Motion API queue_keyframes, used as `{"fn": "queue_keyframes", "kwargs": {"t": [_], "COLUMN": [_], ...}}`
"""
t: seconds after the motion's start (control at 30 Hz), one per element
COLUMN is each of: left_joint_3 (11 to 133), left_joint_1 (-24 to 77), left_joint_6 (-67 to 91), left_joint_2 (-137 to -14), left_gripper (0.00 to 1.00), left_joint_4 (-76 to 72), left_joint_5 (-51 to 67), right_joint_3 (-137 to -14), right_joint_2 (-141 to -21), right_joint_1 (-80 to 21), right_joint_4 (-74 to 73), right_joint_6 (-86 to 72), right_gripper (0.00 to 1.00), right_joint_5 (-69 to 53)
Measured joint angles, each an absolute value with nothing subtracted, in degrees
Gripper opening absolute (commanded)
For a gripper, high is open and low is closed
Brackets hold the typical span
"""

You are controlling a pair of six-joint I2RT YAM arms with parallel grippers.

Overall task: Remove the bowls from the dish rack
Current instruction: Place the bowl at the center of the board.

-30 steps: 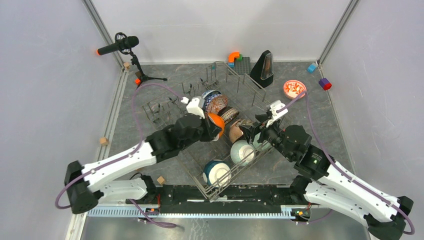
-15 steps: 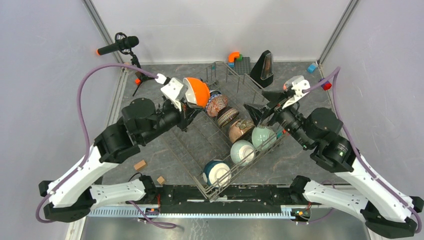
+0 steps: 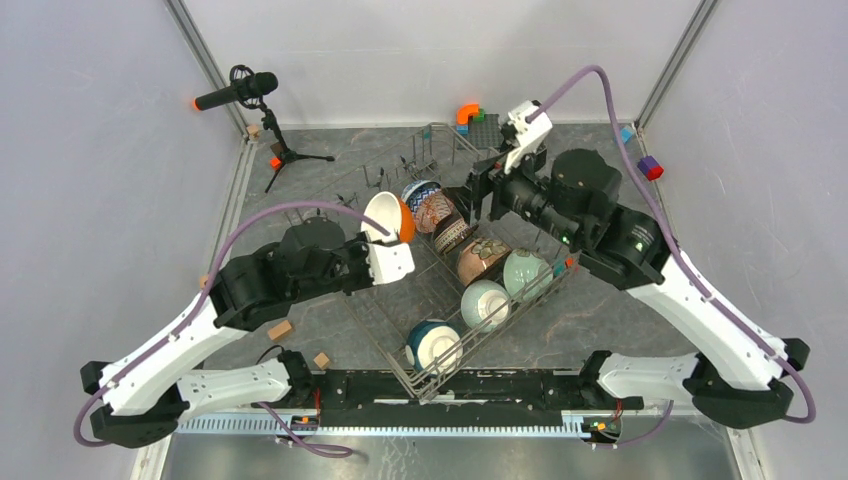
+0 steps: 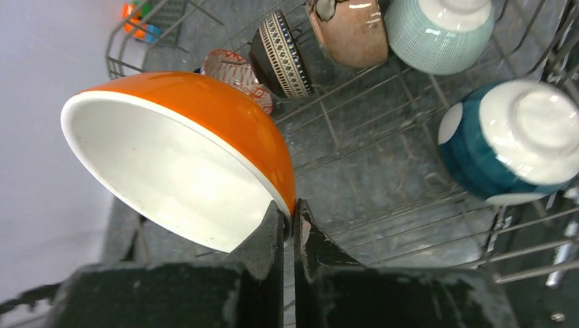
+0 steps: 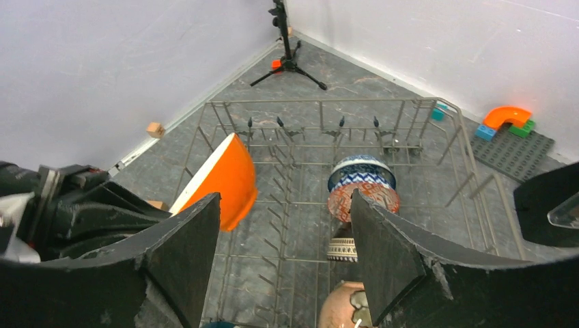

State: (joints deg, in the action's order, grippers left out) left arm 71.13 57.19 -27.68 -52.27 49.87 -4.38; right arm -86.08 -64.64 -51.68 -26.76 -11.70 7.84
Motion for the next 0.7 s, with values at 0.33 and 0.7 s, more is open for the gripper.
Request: {"fn": "queue_keyframes", "kwargs": {"t": [0.33, 0.7], "left_joint_3": [70.8, 70.5], "left_joint_1": [58.8, 63.1], "left_joint_6": [-47.2, -60.9], "left_joint_2": [-49.5, -53.1], "left_gripper": [0.02, 0.02], "left_joint_4": [51.4, 57.6], "left_joint_5": [-4.4, -10.1], "right_joint_3": [-97.4, -97.1], "right_joint_2": [-73.6, -75.5], "right_joint_1": [-51.7, -51.7], "right_joint_4": [-34.9, -35.4], "right_joint_6": [-11.9, -11.5], "right_gripper": [0.77, 0.71], "right_joint_5": [5.0, 4.5]}}
